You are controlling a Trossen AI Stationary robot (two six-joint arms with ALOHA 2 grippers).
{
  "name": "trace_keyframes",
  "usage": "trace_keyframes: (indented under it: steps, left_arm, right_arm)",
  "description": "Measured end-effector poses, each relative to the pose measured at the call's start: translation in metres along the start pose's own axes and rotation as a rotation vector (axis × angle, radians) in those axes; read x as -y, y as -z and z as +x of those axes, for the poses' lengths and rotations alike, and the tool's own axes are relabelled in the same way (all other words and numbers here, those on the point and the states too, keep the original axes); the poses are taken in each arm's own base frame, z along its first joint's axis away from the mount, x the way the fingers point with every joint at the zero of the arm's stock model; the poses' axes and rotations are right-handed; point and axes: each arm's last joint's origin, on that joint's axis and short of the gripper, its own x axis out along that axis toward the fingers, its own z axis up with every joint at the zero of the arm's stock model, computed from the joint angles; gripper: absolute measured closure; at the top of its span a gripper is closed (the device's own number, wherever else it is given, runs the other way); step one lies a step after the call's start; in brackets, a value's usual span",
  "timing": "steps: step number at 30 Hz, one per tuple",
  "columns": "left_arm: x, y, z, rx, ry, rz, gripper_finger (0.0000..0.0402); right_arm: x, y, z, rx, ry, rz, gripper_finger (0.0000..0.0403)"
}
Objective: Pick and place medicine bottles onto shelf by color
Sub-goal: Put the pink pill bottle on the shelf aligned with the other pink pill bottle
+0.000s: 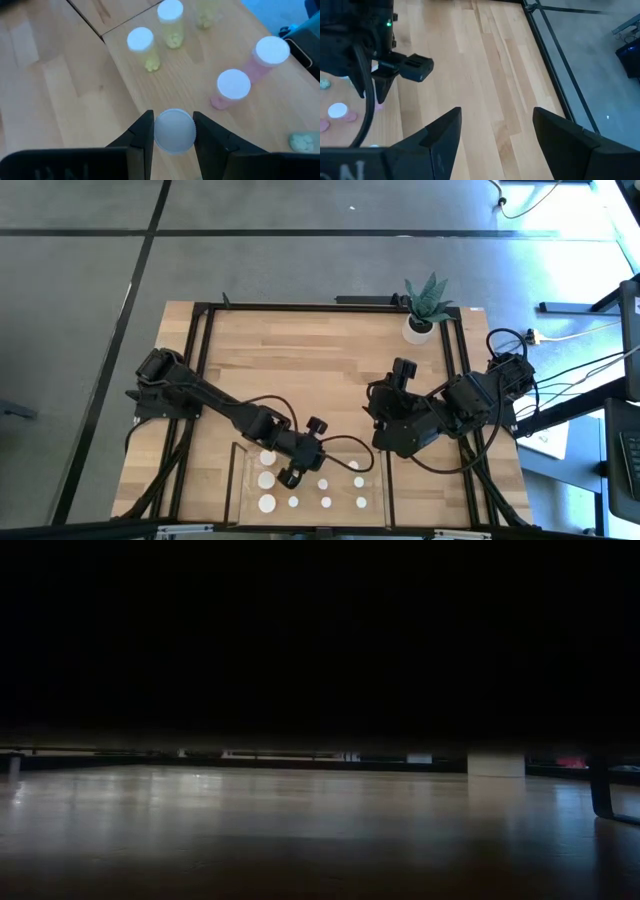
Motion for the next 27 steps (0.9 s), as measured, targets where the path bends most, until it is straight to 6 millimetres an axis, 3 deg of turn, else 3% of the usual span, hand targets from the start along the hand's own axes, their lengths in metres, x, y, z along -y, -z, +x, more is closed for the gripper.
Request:
trace_keyframes:
  steps: [27]
  left_arm:
    - [0.004,0.008,0.023,-0.050,0.032,-0.002,0.0305]
  right_arm:
    - [-0.002,0.001,0.000,-0.024,-0.048,-0.005,0.0156]
